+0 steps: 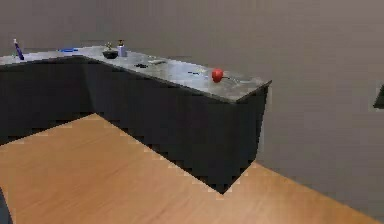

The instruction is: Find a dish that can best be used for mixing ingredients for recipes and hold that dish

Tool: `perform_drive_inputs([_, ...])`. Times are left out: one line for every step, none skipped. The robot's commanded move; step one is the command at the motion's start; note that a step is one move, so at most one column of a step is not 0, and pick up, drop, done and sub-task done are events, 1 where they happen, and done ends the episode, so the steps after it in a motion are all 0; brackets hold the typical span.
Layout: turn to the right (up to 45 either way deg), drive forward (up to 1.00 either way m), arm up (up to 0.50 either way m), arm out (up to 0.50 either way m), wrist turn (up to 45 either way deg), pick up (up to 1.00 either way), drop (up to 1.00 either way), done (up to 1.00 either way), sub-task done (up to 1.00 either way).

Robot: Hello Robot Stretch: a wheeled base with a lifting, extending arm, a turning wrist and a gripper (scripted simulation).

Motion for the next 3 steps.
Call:
perform_drive_inputs([0.0,0.65,0.0,0.0,0.0,0.0,0.0,0.0,0.0])
perform_drive_inputs([-42.0,0.0,0.0,0.0,0.0,0.0,0.0,0.0,0.0])
perform_drive_inputs([0.0,1.0,0.0,0.0,0.0,0.0,0.0,0.0,0.0])
